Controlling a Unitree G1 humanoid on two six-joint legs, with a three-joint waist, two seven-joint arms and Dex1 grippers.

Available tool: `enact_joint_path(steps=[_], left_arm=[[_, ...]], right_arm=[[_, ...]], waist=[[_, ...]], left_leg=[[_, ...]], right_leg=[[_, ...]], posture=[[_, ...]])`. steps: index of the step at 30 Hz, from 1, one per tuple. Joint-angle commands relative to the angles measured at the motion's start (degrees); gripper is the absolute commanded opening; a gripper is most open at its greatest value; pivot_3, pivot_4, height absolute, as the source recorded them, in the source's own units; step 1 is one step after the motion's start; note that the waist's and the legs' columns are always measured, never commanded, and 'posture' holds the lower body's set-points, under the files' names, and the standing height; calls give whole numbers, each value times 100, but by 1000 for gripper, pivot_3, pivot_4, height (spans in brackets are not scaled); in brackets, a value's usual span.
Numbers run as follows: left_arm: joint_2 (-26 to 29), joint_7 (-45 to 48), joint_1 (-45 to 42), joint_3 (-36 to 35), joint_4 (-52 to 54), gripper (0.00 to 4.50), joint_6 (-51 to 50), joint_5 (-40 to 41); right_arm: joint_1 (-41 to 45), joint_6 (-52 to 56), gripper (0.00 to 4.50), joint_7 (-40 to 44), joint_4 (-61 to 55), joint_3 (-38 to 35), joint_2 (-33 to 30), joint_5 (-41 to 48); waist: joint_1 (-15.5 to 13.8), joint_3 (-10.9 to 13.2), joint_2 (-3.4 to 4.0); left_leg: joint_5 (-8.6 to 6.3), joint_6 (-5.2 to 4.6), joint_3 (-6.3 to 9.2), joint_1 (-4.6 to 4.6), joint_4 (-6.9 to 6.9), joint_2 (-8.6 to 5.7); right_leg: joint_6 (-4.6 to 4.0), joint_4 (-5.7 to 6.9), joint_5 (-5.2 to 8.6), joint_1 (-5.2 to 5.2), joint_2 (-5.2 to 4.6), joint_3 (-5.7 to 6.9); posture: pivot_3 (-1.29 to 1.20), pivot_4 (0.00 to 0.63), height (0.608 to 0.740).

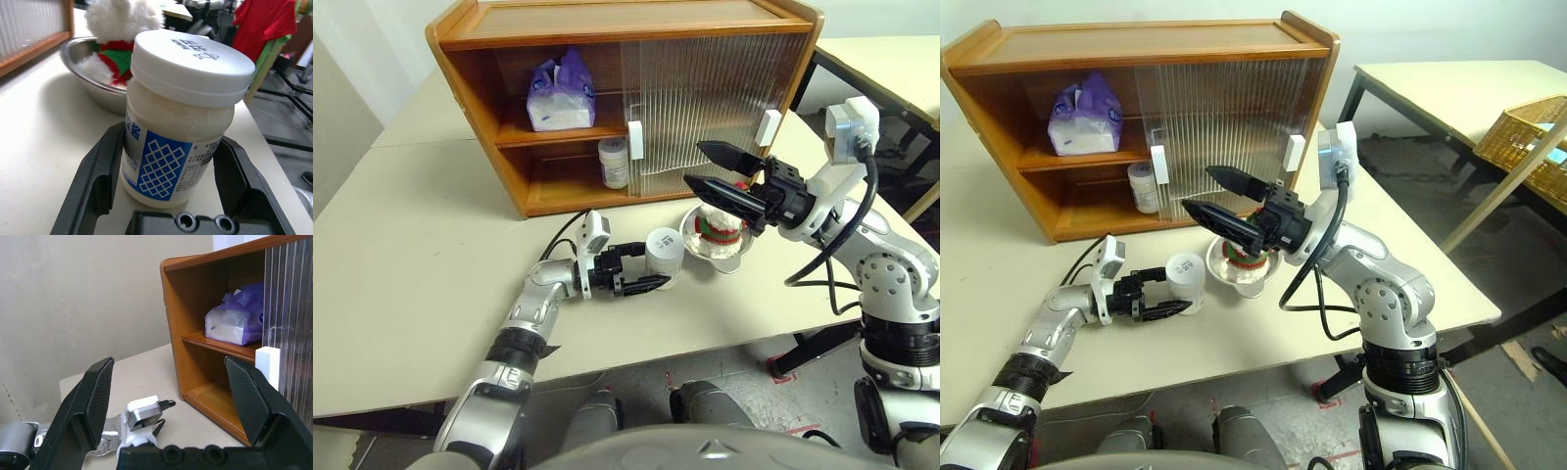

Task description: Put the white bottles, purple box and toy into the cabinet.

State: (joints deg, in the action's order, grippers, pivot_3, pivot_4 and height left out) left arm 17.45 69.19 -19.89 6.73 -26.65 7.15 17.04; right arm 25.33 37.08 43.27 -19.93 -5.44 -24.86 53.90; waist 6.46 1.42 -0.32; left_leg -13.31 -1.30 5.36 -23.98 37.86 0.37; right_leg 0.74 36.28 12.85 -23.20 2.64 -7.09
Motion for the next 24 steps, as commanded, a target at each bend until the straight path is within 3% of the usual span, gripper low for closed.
enact_joint_path(steps=[1,10,18,24], left_arm=[[132,-269,29,-416,145,3061,-152,239],[314,-1016,203,-1097,185,3061,-354,422],[168,-2610,-416,-1662,-550,3061,-237,224],[114,-3297,-762,-1889,-950,3061,-89,166]], right_arm=[[-18,-21,4500,1,-50,-17,2,-14],[19,-34,4500,57,22,35,35,-36],[35,-46,4500,83,37,53,68,-65],[-7,-64,4500,71,-6,47,98,-95]], waist=[[11,0,0],[2,0,1],[-12,-1,0],[0,-2,-1]], left_leg=[[1,-1,0,0,-1,0],[1,-2,0,0,-2,-1],[3,-4,-2,0,-2,-2],[7,-8,-8,3,7,-9]], right_leg=[[1,0,0,0,1,0],[-2,-1,2,0,2,-1],[-38,0,-20,0,1,-1],[-31,-1,-24,7,10,-1]], posture=[[-181,38,740],[-163,38,740],[-167,32,740],[-176,27,740]])
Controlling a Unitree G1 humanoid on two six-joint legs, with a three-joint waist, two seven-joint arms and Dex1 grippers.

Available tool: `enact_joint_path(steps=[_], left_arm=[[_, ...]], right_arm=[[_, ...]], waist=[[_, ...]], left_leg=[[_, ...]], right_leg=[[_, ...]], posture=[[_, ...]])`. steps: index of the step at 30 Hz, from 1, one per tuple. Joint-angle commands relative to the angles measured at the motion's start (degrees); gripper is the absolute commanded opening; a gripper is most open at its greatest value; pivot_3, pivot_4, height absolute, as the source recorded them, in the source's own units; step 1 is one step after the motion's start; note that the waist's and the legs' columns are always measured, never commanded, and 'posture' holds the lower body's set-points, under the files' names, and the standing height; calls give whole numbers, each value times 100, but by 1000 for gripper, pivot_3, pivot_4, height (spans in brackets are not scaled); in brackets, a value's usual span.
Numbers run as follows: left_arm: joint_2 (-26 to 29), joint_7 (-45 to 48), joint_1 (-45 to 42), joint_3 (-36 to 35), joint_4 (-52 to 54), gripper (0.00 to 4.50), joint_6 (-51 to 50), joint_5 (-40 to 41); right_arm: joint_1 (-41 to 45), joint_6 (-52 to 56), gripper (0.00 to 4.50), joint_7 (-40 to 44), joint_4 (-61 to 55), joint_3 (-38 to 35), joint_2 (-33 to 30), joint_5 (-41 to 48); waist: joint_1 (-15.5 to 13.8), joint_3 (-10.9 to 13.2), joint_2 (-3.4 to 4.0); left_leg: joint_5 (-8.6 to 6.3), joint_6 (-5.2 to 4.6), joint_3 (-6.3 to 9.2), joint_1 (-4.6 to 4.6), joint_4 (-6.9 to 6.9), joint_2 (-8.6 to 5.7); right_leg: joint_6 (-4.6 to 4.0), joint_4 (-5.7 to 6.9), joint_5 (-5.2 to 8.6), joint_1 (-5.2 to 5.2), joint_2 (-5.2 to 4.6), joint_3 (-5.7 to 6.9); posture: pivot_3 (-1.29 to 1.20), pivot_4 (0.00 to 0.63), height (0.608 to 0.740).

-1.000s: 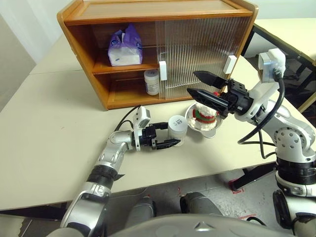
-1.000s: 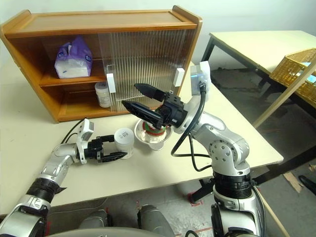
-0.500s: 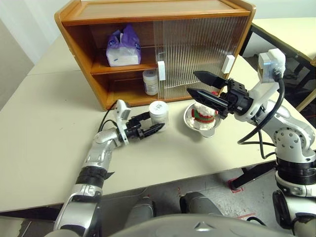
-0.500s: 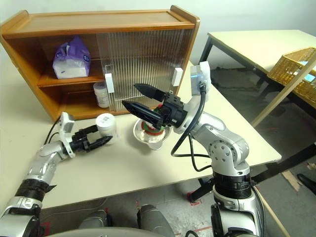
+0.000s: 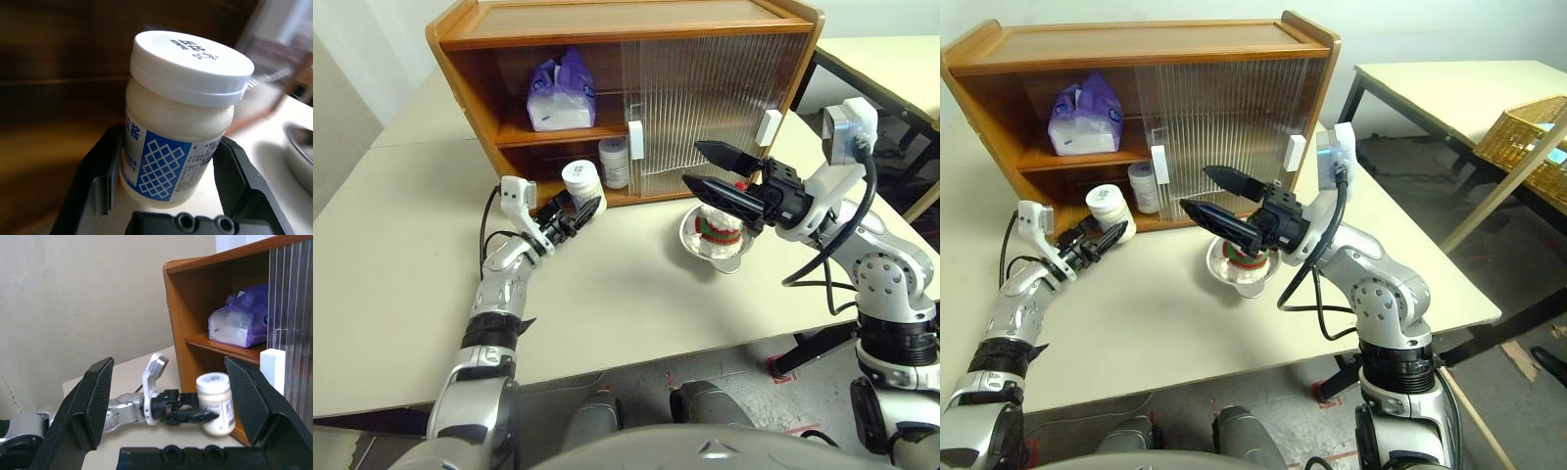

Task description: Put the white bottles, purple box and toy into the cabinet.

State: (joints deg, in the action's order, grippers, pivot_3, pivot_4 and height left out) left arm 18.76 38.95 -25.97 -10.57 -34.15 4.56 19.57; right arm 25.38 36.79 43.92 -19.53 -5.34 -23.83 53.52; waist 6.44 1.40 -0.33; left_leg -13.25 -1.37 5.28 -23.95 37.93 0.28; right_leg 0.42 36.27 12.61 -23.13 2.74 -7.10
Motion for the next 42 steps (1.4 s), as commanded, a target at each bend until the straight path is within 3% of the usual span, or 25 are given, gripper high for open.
enact_joint_path(steps=[1,10,28,37,41,42], left_arm=[[-12,-347,-192,-167,-263,3061,201,-106],[-3,-1392,-798,-238,-1269,3061,556,-527],[-586,-3445,-1924,-216,-3198,3061,1405,-1225],[-599,-3755,-2130,-215,-3573,3061,1501,-1373],[-638,-3602,-2169,-207,-3596,4463,1523,-1355],[-654,-3551,-2163,-210,-3580,4486,1551,-1342]], right_arm=[[-17,-36,4500,5,-51,35,-2,-60],[-29,-43,4500,5,-77,7,-16,-62],[-40,4,4500,-33,-136,2,-28,-24],[-25,24,4500,-49,-136,11,-31,-16],[-14,21,4500,-45,-121,16,-28,-18],[-13,20,4500,-44,-118,15,-28,-18]], waist=[[6,0,0],[13,-1,-2],[32,-1,-3],[54,0,-4],[54,0,-4],[54,0,-4]], left_leg=[[0,0,-1,0,1,0],[11,-13,-1,6,19,-1],[27,-28,0,18,51,-83],[34,-38,0,21,53,-110],[34,-37,1,22,53,-112],[34,-37,0,22,53,-113]], right_leg=[[2,-1,-1,0,2,0],[56,-3,6,16,24,-7],[113,-6,-8,49,40,0],[126,-9,-14,56,36,-4],[125,-8,-14,57,36,-3],[125,-9,-14,57,36,-3]], posture=[[-180,25,740],[-183,21,740],[-190,30,740],[-190,31,740],[-190,31,740],[-190,31,740]])
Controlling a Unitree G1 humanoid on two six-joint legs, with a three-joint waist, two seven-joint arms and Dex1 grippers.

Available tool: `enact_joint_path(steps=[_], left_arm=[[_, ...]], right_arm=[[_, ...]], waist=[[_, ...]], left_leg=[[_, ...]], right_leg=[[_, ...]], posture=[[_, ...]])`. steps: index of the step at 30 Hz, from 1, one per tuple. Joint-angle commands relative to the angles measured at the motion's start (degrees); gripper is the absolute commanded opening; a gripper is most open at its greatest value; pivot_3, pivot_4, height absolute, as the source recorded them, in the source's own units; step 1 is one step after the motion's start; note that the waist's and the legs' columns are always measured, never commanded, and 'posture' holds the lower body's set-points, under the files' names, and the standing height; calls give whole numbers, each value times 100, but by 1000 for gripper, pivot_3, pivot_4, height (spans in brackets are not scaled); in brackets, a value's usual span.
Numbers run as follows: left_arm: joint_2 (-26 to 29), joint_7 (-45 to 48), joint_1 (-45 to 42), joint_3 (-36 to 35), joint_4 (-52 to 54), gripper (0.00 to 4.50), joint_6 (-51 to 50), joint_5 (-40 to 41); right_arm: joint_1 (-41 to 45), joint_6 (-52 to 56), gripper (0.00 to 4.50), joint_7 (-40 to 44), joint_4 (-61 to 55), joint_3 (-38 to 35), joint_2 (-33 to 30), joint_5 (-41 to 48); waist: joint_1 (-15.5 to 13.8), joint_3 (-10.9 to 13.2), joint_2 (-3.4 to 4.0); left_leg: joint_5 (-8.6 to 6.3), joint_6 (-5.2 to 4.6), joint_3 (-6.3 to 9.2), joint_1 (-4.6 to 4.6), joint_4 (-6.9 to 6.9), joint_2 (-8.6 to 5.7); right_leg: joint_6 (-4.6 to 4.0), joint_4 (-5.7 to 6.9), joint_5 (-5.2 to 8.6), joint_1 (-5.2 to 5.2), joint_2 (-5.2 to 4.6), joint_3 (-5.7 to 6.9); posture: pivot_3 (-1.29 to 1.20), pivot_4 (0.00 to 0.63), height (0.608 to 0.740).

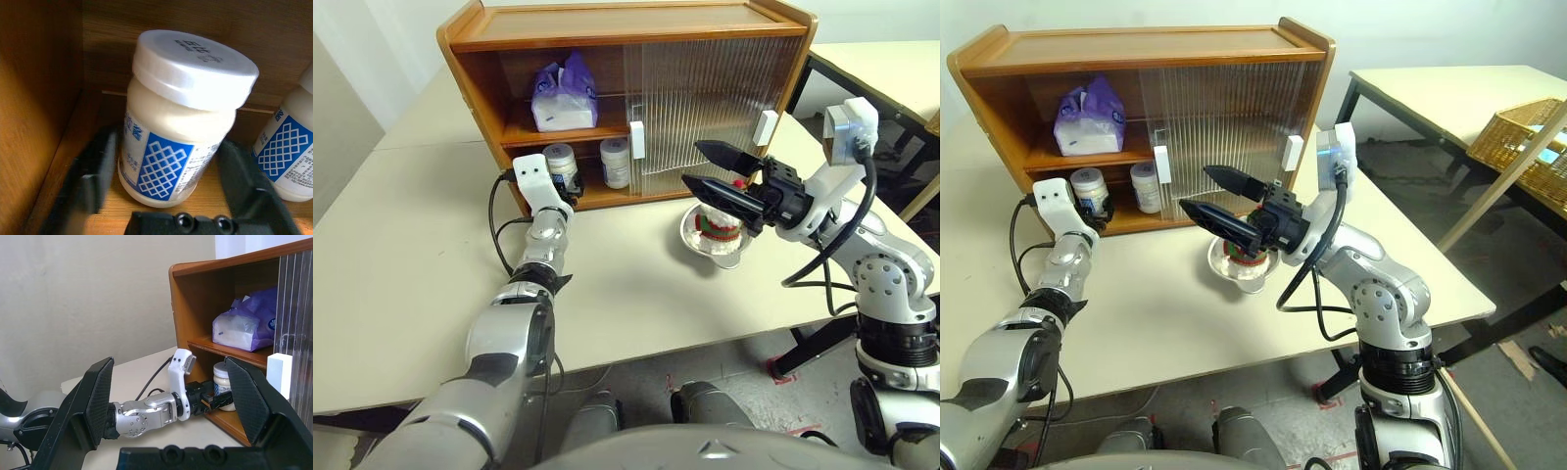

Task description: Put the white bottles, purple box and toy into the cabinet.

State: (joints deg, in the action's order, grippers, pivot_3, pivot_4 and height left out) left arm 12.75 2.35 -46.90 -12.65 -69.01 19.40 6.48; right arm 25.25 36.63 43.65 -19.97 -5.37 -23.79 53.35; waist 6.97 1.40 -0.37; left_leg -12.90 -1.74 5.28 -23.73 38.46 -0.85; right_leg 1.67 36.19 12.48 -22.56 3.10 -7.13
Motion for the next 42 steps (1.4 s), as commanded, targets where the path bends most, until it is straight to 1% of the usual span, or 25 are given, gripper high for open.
enact_joint_path(steps=[1,5,9,15,17,20,23,25,28,30,31,33,36,42], left_arm=[[-69,164,-61,-10,-73,4486,93,-12],[-162,445,41,-44,126,4486,190,99],[-323,595,375,61,749,4486,234,95],[-440,524,1340,113,2542,4486,-245,148],[-379,453,1862,81,3505,4486,-633,183],[-274,454,2381,59,4579,4486,-1194,270],[-102,1108,2873,425,5646,4486,-1821,475],[6,1466,3078,654,6135,4486,-2117,555],[55,1805,3106,957,6722,4486,-2479,652],[-42,1875,3016,1104,7015,4486,-2784,763],[-126,1923,2948,1236,7143,4298,-2952,821],[-286,2013,2832,1476,7294,3938,-3179,885],[-574,2106,2632,1796,7287,2938,-3339,883],[-1090,2104,2109,2153,6847,716,-3276,786]], right_arm=[[2,36,4500,-17,-70,19,-31,-3],[28,35,4500,-2,-30,25,-32,-8],[48,49,4500,32,3,27,-38,10],[60,63,4500,78,48,65,-13,16],[100,65,4500,116,100,97,0,7],[134,66,4500,149,145,108,6,-3],[120,70,4500,172,142,111,0,1],[119,69,4500,190,149,119,2,-2],[123,48,4500,217,177,130,11,-23],[125,31,4500,228,186,132,19,-33],[128,14,4500,235,198,134,27,-43],[134,-3,4500,232,199,139,41,-52],[128,-16,4500,220,180,137,51,-54],[90,-42,4500,179,130,127,63,-75]], waist=[[0,0,0],[-5,1,-1],[-9,4,-2],[-12,8,-2],[-6,10,-2],[-9,10,-2],[-50,10,-3],[-130,10,-2],[-229,10,-2],[-259,10,-3],[-263,9,-4],[-273,8,-5],[-295,8,-5],[-293,8,-5]], left_leg=[[0,0,0,0,0,0],[0,0,0,-1,0,-1],[-1,1,1,-4,0,-2],[-4,6,-4,-6,-4,-8],[-4,7,-13,-6,-6,-11],[-12,20,-44,-5,-9,-20],[-19,33,-43,-4,-15,-17],[-33,57,-6,-4,-19,-7],[-44,75,18,-6,-29,16],[-49,84,29,-9,-36,17],[-65,109,27,-10,-43,14],[-72,121,22,-24,-46,14],[-37,59,21,-24,-47,15],[-32,48,19,-16,-46,17]], right_leg=[[0,-1,0,0,0,0],[0,-3,1,0,0,0],[1,-7,1,0,-1,0],[4,-11,7,-1,3,3],[2,-11,8,-2,4,6],[-8,-11,15,-2,7,10],[-22,-9,22,-6,5,10],[-34,-7,28,-8,2,5],[-70,-6,29,-27,-18,-15],[-101,-7,21,-55,-67,-20],[-123,-6,11,-57,-81,-12],[-127,-4,10,-45,-88,-11],[-121,-5,14,-42,-90,-10],[-85,-3,23,-32,-87,-9]], posture=[[-188,31,740],[-180,38,740],[-170,45,740],[-143,54,740],[-143,54,740],[-143,54,740],[-123,53,740],[-121,52,740],[-120,46,740],[-120,46,740],[-126,39,740],[-126,39,740],[-126,39,740],[-158,30,740]])
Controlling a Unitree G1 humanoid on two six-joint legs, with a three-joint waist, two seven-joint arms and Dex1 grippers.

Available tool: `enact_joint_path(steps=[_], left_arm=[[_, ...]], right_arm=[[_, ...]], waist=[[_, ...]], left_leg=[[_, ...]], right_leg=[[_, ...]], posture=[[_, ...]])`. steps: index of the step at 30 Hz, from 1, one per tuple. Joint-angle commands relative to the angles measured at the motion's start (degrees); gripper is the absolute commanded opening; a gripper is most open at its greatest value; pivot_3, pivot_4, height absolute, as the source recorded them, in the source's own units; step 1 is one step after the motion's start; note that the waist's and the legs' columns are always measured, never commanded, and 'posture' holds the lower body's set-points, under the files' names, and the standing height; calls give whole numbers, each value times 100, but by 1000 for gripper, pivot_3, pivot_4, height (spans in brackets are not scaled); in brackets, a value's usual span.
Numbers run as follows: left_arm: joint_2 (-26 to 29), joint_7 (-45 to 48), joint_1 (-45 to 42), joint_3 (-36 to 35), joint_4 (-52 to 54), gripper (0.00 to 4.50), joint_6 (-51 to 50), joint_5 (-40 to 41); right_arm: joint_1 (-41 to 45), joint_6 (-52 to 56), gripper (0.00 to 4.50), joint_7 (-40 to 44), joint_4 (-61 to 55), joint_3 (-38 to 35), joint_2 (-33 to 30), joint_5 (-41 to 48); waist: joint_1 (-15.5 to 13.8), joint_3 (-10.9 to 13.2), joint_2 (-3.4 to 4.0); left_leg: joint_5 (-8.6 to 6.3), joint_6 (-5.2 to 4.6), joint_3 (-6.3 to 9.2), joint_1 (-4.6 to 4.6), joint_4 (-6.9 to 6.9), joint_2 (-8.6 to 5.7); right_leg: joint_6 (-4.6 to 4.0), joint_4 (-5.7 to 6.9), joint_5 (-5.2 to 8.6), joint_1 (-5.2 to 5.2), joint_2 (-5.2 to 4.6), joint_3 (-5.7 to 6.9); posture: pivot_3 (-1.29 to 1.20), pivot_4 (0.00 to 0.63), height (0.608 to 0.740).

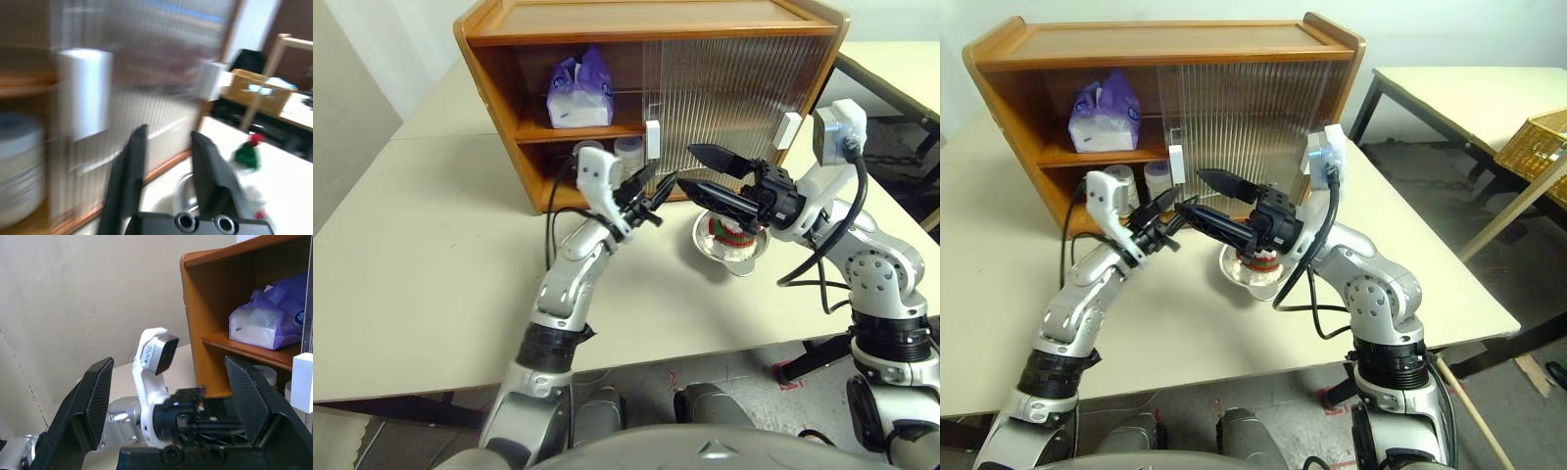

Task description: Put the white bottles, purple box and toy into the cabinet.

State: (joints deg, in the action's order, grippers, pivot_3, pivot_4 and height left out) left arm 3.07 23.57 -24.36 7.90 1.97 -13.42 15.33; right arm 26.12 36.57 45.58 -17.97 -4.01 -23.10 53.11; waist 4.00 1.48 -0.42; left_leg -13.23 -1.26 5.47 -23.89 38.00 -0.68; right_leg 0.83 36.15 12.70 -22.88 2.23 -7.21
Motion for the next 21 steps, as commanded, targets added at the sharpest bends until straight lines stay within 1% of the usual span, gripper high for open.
enact_joint_path(steps=[1,2,4,5,7,10,17,21], left_arm=[[-254,-72,-298,135,-447,373,74,-149],[-382,-185,-442,141,-677,40,185,-234],[-532,-300,-603,122,-964,40,344,-351],[-608,-518,-706,50,-1209,40,537,-500],[-682,-925,-871,-49,-1626,40,956,-807],[-858,-1576,-1005,-246,-1997,40,1349,-1035],[-1052,-2771,-1107,-461,-2431,40,1952,-1584],[-1091,-3216,-1074,-538,-2442,40,2078,-1760]], right_arm=[[-14,-35,4500,-28,-90,-19,-10,-47],[-35,-36,4500,-41,-114,-27,-15,-46],[-58,-37,4500,-60,-142,-32,-22,-43],[-68,-34,4500,-77,-159,-38,-24,-39],[-83,-27,4500,-110,-188,-53,-34,-32],[-122,0,4500,-145,-244,-85,-74,-7],[-139,43,4500,-201,-299,-95,-139,57],[-137,60,4500,-208,-302,-83,-152,81]], waist=[[13,0,0],[14,0,0],[27,0,0],[34,0,0],[54,1,0],[96,1,0],[164,3,-1],[189,7,-2]], left_leg=[[1,-1,0,2,0,1],[2,-3,0,5,1,1],[7,-11,-1,8,7,-1],[8,-14,0,8,9,-1],[9,-15,0,15,16,-1],[11,-18,1,25,17,-1],[11,-19,1,25,15,-11],[11,-21,-5,24,14,-22]], right_leg=[[10,0,3,2,1,0],[23,0,7,6,1,0],[50,-2,15,15,1,0],[66,-2,20,18,-1,-2],[72,-3,20,29,-1,-2],[79,-2,19,38,-1,-3],[97,-3,30,40,3,-4],[109,-4,38,42,15,3]], posture=[[-162,29,740],[-165,27,740],[-169,28,740],[-175,29,740],[-179,31,740],[-184,36,740],[-184,46,740],[-178,49,740]])
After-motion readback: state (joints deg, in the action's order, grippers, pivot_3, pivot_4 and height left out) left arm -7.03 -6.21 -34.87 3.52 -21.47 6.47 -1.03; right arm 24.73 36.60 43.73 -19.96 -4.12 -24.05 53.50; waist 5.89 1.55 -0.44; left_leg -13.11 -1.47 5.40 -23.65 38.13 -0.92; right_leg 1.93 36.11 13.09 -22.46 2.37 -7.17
